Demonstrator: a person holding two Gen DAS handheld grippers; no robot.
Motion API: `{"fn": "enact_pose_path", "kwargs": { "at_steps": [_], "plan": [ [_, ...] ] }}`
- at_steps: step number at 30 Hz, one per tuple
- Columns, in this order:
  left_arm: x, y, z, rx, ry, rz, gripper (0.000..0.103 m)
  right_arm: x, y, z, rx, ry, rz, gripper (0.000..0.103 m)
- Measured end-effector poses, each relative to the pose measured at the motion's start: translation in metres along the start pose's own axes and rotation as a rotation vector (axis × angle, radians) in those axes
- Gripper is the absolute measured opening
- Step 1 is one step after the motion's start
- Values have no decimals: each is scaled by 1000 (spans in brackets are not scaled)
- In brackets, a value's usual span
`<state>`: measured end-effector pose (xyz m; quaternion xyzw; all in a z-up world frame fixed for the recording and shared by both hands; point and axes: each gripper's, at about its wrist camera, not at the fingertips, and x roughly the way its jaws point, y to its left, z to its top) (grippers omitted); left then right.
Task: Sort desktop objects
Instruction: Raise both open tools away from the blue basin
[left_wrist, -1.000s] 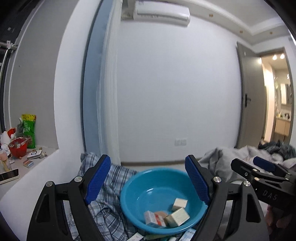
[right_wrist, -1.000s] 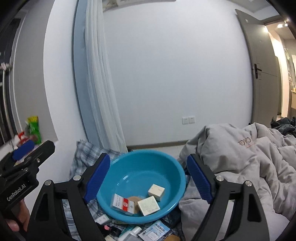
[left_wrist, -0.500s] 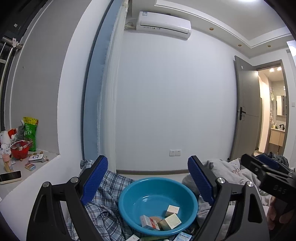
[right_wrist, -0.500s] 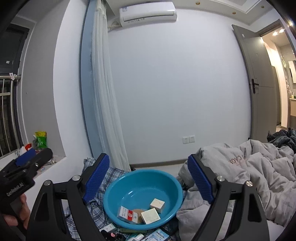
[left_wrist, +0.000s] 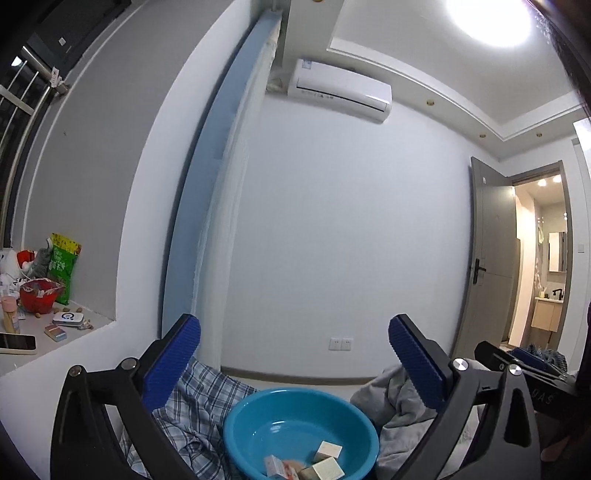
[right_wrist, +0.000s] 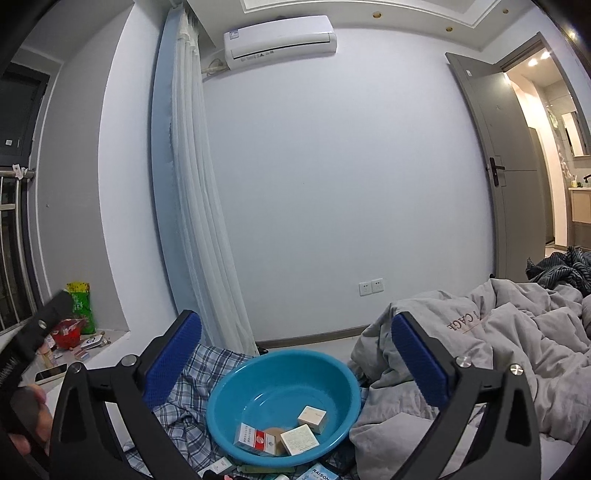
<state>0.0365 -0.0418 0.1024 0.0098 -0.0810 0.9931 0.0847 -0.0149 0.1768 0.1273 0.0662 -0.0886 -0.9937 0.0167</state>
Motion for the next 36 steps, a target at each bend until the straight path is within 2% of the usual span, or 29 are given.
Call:
{"fn": "enact_pose_path", "kwargs": {
  "at_steps": [4,12,16,24,28,32,36],
  "plan": [
    [3,-7,0,55,34,4,103,-4,0,0,-4,-7,1,102],
    [1,-17,-1,99,29,21,103,-12,4,3,-31,-37,-16,102],
    [0,-17,0,94,15,46,103,-11,5,3,-41,-33,-23,102],
    [-3,-21,4,119,27,36,103,-23,8,6,-73,-56,-34,102],
    [-11,-20,13,88,15,25,103,-35,7,10,-72,-76,-47,102],
    [-18,-21,15,76,37,12,103,-46,6,14,-66,-99,-55,102],
    [-16,-25,11,90,79,26,103,-46,7,14,-76,-85,-55,102]
  ]
}}
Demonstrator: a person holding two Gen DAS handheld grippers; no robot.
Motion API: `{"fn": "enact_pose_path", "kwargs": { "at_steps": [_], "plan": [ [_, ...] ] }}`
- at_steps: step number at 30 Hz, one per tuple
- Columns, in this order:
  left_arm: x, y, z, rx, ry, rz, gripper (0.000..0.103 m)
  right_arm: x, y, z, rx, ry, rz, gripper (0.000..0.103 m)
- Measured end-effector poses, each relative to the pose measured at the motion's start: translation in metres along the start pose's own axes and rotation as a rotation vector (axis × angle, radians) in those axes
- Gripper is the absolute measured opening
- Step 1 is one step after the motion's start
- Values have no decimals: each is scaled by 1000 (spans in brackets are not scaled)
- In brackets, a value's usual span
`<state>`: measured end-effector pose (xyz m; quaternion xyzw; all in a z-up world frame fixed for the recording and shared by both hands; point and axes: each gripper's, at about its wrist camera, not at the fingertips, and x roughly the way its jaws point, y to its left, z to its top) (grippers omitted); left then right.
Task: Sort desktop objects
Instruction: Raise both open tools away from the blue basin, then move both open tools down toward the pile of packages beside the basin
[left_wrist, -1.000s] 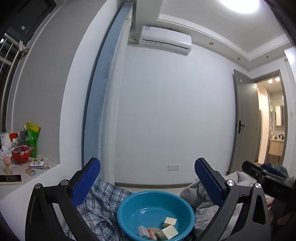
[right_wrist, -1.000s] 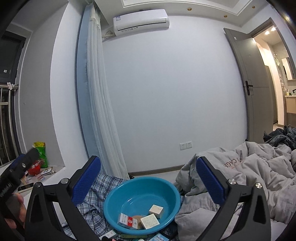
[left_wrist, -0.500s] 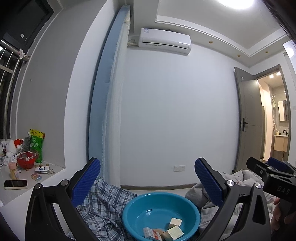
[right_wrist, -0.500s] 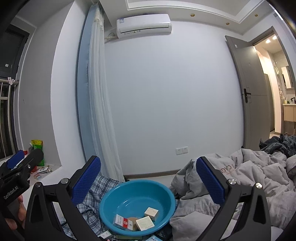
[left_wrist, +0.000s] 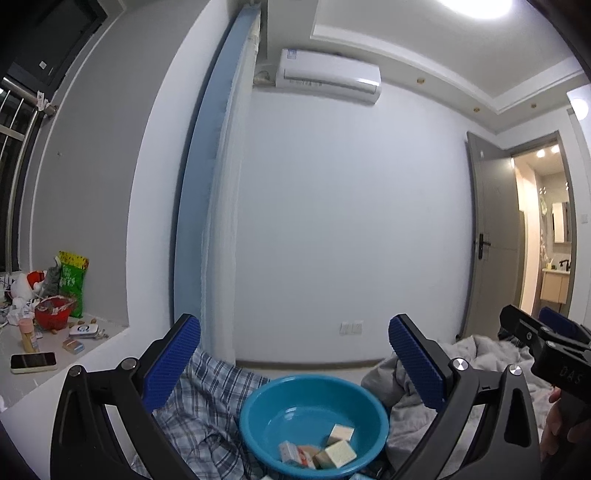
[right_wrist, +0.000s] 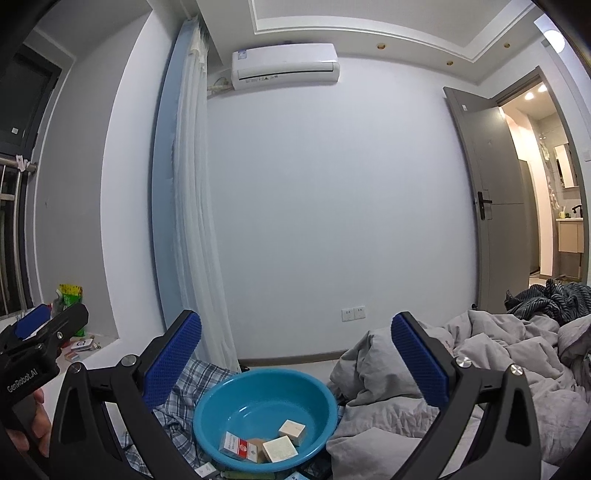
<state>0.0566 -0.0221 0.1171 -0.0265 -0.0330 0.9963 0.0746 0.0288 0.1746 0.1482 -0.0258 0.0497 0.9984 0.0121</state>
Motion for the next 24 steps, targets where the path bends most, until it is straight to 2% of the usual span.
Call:
{"fn": "enact_pose_path", "kwargs": {
  "at_steps": [4,10,13,16,20,24],
  "plan": [
    [6,-6,-14,26,85,-24,103,5,-3,-2,-1,39,1,102],
    [15,-12,-29,60,147,-9,103,10,-5,-11,20,95,23,102],
    [26,-16,-38,65,189,-45,103,18,0,-25,-10,166,33,102],
    [34,-20,-49,72,227,-38,103,25,2,-41,-27,227,24,102],
    [44,-18,-81,102,331,-20,103,33,2,-66,-37,312,18,102],
    [52,-16,-113,126,434,0,103,44,1,-106,-50,441,18,102]
  ]
}}
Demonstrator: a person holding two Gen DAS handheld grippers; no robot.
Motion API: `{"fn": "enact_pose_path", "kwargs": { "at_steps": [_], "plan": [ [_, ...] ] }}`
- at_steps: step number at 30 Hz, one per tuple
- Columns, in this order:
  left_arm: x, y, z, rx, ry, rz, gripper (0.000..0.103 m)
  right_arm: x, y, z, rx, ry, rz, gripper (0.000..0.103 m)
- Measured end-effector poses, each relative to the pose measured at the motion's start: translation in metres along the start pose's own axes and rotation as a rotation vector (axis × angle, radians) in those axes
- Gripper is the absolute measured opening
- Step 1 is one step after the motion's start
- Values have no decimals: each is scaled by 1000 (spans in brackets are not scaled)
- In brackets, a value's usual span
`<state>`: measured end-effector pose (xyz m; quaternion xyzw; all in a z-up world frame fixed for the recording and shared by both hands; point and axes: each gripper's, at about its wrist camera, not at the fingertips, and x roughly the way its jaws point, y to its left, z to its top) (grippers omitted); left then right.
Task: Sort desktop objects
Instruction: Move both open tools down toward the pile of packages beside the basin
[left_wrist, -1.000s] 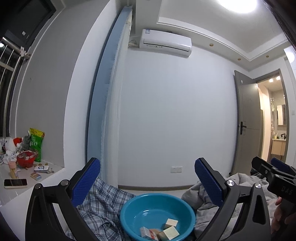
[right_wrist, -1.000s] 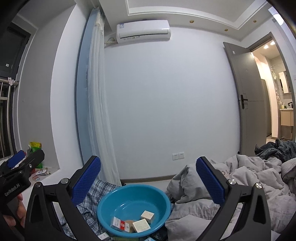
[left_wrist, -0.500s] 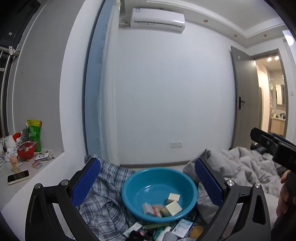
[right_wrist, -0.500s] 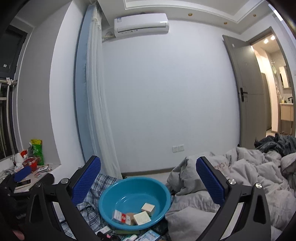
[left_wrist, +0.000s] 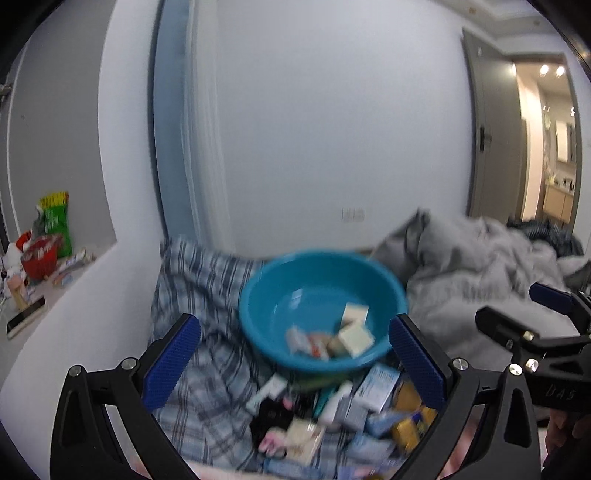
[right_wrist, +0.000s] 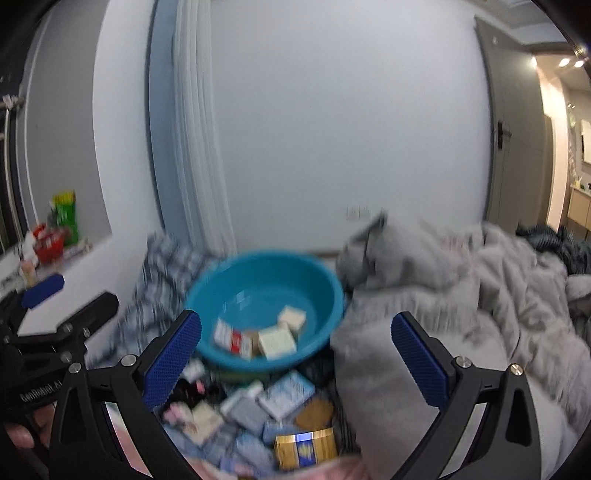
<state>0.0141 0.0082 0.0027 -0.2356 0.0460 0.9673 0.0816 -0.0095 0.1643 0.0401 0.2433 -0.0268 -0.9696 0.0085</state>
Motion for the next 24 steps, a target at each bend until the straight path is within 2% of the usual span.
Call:
{"fn": "enact_pose_path", "kwargs": {
  "at_steps": [4,8,11,13,18,24],
  "plan": [
    [14,-1,-21,22,76,-2,103,28,2,-31,-35,139,14,102],
    [29,0,-42,-23,188,-81,103,40,-1,-53,-14,224,35,102],
    [40,3,-59,-80,256,-109,103,45,-6,-66,17,266,42,102],
    [45,3,-68,-85,288,-101,103,48,-9,-72,28,283,36,102],
    [53,-1,-85,-54,346,-68,103,55,-12,-85,53,342,31,102],
    [56,-10,-106,-8,408,-78,103,61,-12,-103,37,402,16,102]
  ]
}}
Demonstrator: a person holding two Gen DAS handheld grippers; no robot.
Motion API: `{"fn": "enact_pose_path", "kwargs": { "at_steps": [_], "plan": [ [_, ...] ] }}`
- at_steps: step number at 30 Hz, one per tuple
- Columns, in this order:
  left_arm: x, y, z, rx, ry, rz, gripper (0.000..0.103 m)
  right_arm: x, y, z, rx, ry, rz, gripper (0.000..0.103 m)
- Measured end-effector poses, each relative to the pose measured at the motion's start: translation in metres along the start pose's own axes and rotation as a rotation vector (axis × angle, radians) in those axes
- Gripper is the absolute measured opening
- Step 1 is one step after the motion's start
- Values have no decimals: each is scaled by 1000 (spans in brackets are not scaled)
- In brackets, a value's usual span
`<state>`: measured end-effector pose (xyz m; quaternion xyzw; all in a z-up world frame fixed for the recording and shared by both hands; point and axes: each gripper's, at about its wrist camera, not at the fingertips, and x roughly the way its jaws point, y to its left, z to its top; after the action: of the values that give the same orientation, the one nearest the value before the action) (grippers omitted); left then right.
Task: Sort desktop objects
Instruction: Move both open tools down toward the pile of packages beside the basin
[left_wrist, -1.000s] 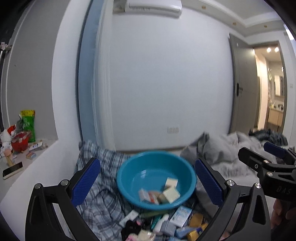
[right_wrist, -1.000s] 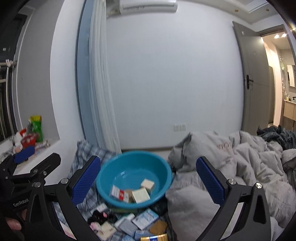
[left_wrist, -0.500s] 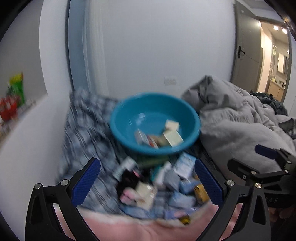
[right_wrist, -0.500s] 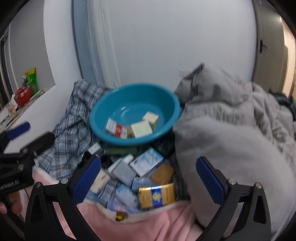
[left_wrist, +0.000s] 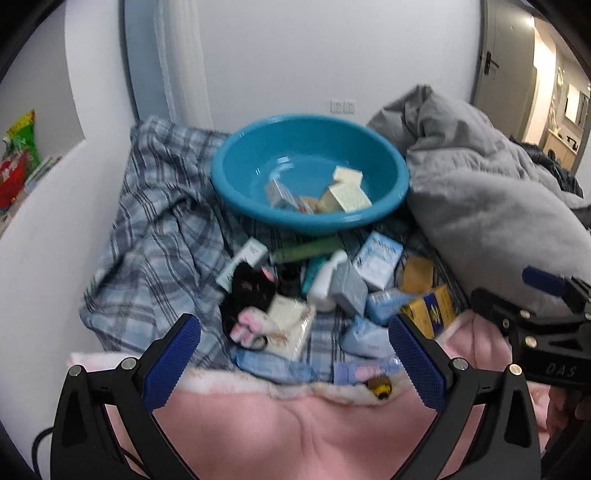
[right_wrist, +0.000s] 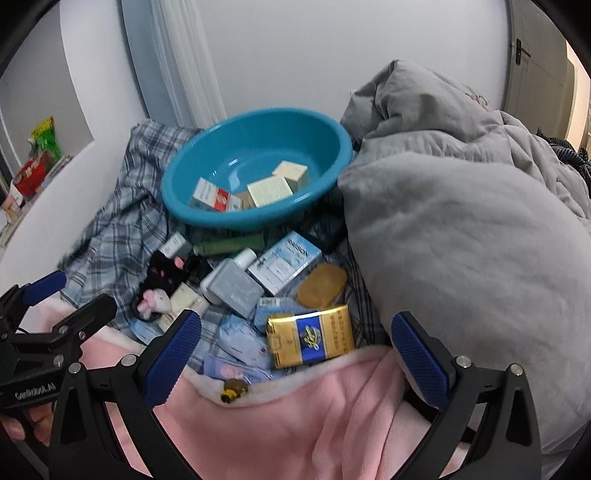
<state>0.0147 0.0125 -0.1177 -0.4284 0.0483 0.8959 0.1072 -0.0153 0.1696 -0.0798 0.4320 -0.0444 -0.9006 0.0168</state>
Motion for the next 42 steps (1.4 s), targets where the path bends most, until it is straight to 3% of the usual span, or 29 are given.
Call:
{"fn": "enact_pose_path", "kwargs": {
  "at_steps": [4,8,18,21,31,37,42],
  "plan": [
    [6,4,-8,-43,50,-35,103,2,-1,-2,1,14,-6,102],
    [12,5,-12,-40,68,-10,103,3,0,-3,-5,19,-8,102],
    [20,12,-4,-44,41,18,103,7,4,-4,-16,41,-14,102],
    [32,14,2,-17,69,17,103,10,9,1,-30,53,-14,102],
    [77,12,1,-129,221,-154,103,35,6,10,-8,104,-8,102],
    [88,4,-15,-65,255,-59,103,62,-7,-7,49,195,2,102],
    [98,3,-20,-39,261,-4,103,73,-7,-13,45,221,-5,102]
  ]
}}
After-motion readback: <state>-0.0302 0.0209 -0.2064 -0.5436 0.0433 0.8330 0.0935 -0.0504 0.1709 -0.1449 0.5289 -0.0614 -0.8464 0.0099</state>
